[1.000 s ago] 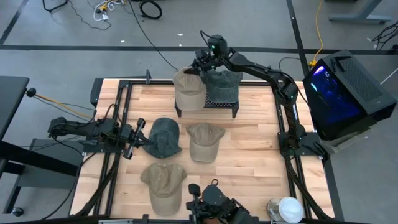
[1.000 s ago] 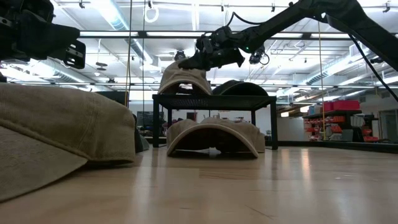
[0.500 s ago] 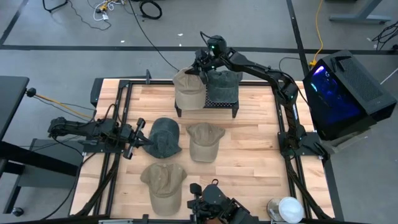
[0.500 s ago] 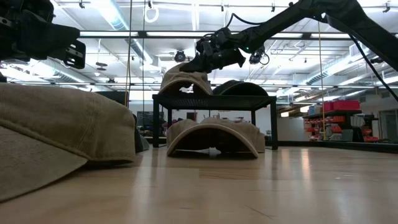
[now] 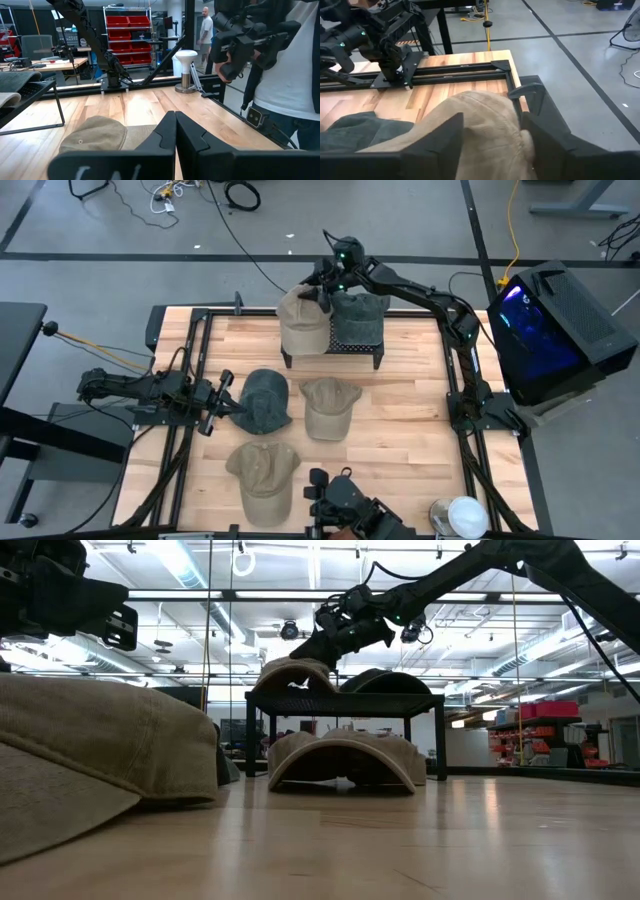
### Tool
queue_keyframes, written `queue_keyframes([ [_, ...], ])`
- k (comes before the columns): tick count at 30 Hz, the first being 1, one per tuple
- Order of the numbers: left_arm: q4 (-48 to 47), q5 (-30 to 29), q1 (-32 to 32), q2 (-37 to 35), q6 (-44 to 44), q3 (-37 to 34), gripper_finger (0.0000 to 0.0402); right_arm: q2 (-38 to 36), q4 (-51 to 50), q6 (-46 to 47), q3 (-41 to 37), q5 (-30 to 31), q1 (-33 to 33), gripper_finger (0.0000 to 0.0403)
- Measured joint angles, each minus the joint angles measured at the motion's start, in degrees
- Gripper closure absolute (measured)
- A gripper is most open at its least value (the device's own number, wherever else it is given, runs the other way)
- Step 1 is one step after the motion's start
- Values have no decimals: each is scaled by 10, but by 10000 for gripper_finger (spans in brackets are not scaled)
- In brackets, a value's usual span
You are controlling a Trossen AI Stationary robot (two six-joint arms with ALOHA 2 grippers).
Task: Pick & Place hat
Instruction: Put the bottom right brown cap on the shelf, then stack the top brown cap on the other brown cap on the shelf
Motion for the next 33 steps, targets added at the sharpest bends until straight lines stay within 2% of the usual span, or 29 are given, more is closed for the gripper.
queue_keyframes([
  [5,0,0,0,0,0,0,399,0,1,0,0,-3,-3,142],
  [11,0,0,0,0,0,0,399,0,1,1,0,-5,-4,110],
  [18,0,0,0,0,0,0,399,-8,5,13,0,-10,-15,103],
  [33,0,0,0,0,0,0,399,-80,0,51,0,-74,-29,103],
])
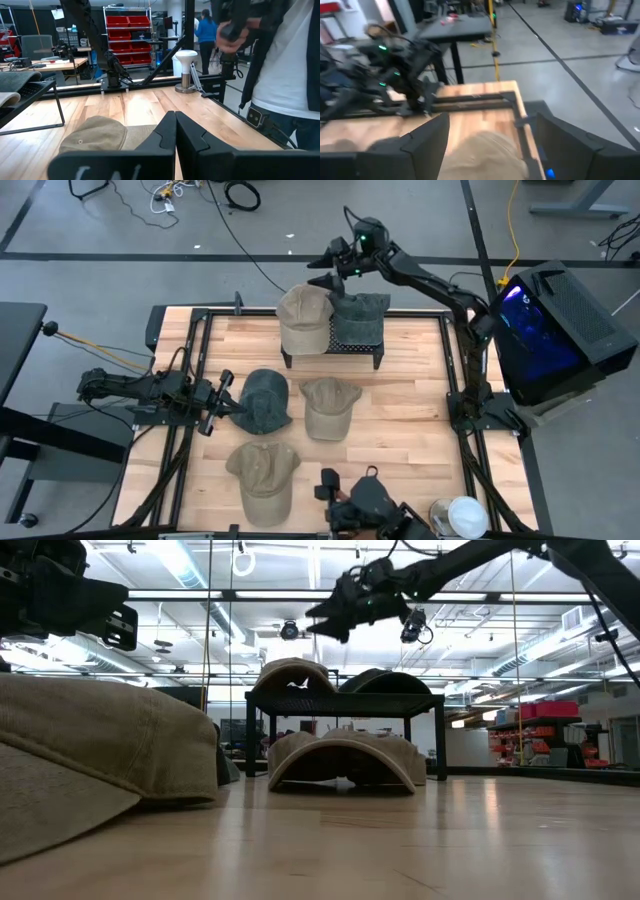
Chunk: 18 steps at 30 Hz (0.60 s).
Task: Pick & Place hat
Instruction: Stack the top brown cap on the other brown cap on the shelf
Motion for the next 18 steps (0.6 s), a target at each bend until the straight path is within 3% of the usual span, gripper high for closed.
queue_keyframes([
  [10,0,0,0,0,0,0,399,-73,-76,-8,0,-37,22,103],
  [18,0,0,0,0,0,0,399,-102,-176,-57,0,19,68,103],
])
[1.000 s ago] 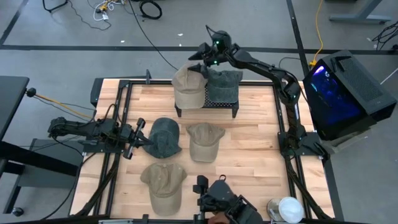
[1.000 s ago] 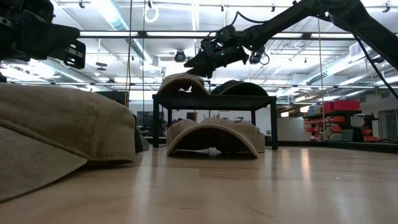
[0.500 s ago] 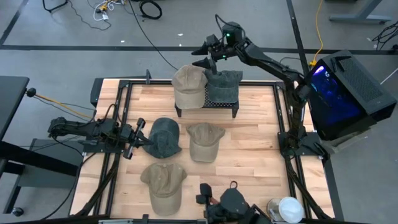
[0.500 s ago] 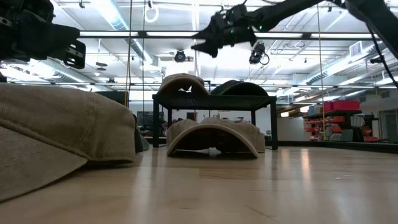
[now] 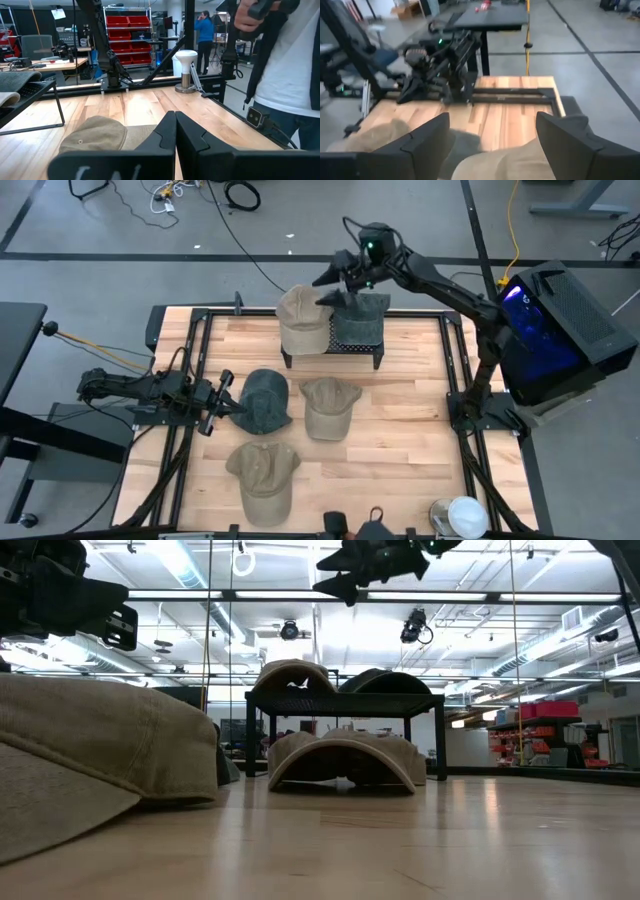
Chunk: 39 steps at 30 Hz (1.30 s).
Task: Pick & Place hat
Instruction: Stack the top brown cap on the other brown cap on the shelf
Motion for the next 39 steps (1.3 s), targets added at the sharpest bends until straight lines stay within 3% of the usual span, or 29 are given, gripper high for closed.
queue_keyframes([
  [12,0,0,0,0,0,0,399,-6,-78,-23,0,82,79,103],
  [18,0,0,0,0,0,0,399,-6,-99,-23,0,95,121,103],
  [27,0,0,0,0,0,0,399,-6,-166,-27,0,204,183,103],
  [39,0,0,0,0,0,0,399,-6,-231,-69,0,206,233,103],
])
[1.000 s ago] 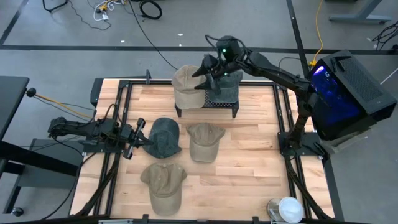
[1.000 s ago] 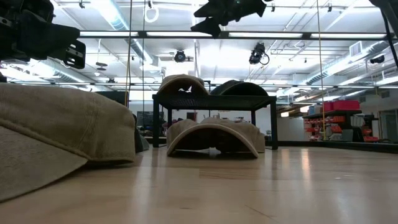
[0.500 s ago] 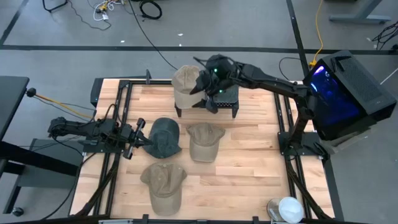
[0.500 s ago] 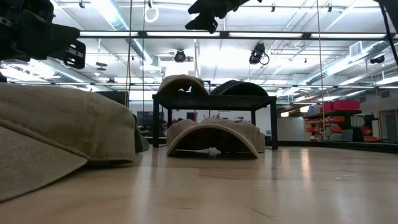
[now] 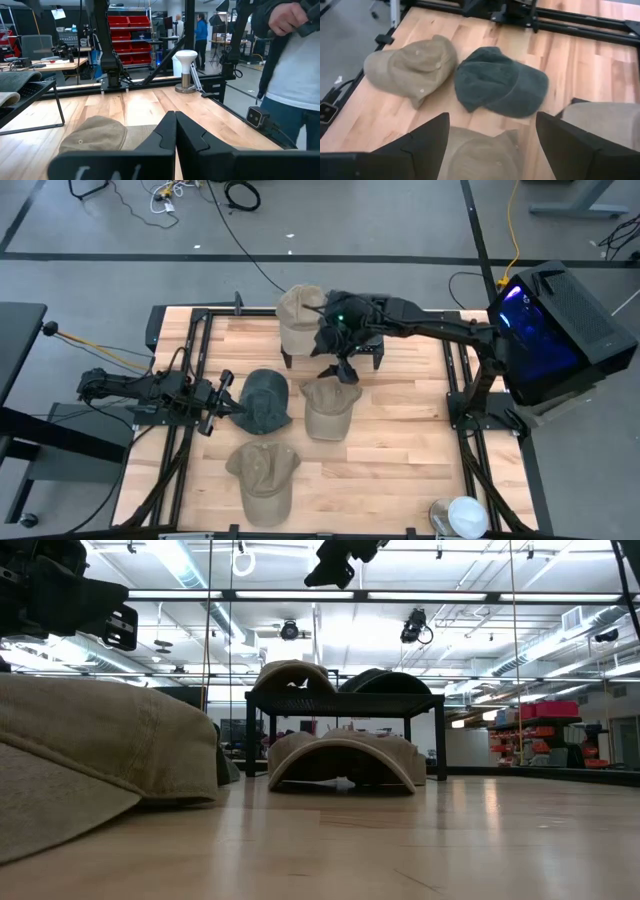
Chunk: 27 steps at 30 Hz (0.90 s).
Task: Pick & Place hat
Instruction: Stack the top brown cap on the other brown cap on the shelf
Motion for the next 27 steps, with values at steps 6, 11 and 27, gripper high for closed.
queue_keyframes([
  [6,0,0,0,0,0,0,399,0,0,-8,0,0,17,103],
  [11,0,0,0,0,0,0,399,-4,-2,-14,0,-1,30,103],
  [27,0,0,0,0,0,0,399,-55,32,-20,-55,-1,82,103],
])
